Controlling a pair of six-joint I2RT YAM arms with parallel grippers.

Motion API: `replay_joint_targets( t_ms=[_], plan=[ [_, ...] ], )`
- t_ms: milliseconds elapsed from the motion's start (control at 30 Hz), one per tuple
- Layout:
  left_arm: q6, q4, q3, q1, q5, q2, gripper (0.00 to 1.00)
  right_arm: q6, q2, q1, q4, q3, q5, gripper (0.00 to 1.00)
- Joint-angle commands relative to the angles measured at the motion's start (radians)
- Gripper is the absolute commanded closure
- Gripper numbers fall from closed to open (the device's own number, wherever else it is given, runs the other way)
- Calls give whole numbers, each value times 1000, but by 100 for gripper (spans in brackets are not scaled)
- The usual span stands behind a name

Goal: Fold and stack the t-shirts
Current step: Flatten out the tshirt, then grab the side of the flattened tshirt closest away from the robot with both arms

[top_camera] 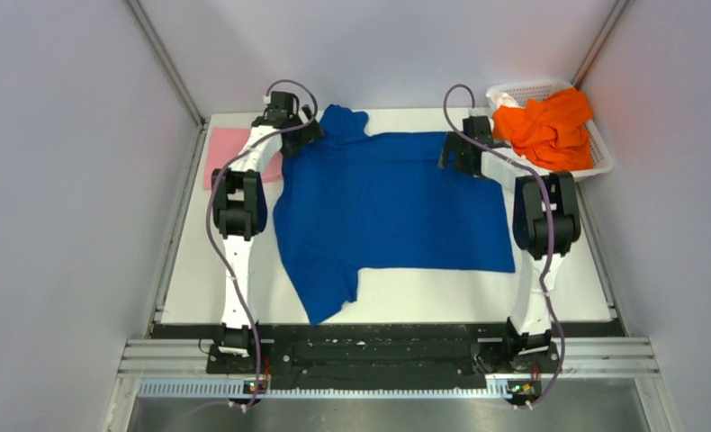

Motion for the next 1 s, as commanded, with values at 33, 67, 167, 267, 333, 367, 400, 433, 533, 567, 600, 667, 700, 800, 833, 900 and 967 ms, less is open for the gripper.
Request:
replay_joint_targets(
  t_ms=[33,67,167,267,333,367,400,433,533,567,600,667,700,800,833,900,967],
  plan=[
    [60,44,-285,-64,-14,-399,1,28,-326,-6,55,-213,-20,1],
    [64,45,-374,-86,-41,-467,1,41,-378,-5,70,-280,-27,1],
    [64,58,-677,-174,-166,-677,1,85,-538,-4,112,-495,-24,1],
    [5,9,-903,-291,-251,-843,1,130,-694,-6,111,-638,-2,1],
    [-54,-36,-1031,-354,-273,-930,1,171,-780,-6,85,-700,34,1],
    [-79,-56,-1095,-382,-273,-973,1,195,-819,-6,74,-725,59,1],
    [-100,-77,-1149,-410,-268,-1012,3,219,-853,-6,68,-751,82,1],
    [-115,-95,-1207,-442,-267,-1055,4,239,-884,-5,64,-770,105,1],
    [-193,-167,-1349,-545,-281,-1196,5,274,-957,-8,33,-801,160,1],
    [-223,-196,-1384,-576,-283,-1234,5,278,-983,-8,21,-806,171,1],
    [-250,-221,-1415,-607,-280,-1266,6,279,-996,-8,12,-811,181,1],
    [-293,-266,-1468,-664,-264,-1327,7,281,-1018,-11,5,-824,191,1],
    [-328,-299,-1486,-694,-279,-1352,8,282,-1024,-12,7,-829,194,1],
    [-397,-317,-1552,-756,-272,-1411,10,285,-1022,-12,11,-837,196,1],
    [-404,-305,-1575,-765,-256,-1419,13,284,-1016,-13,12,-837,195,1],
    [-414,-281,-1606,-773,-240,-1420,17,284,-1004,-11,11,-833,186,1],
    [-409,-278,-1611,-778,-244,-1402,21,283,-994,-12,10,-831,178,1]
  ],
)
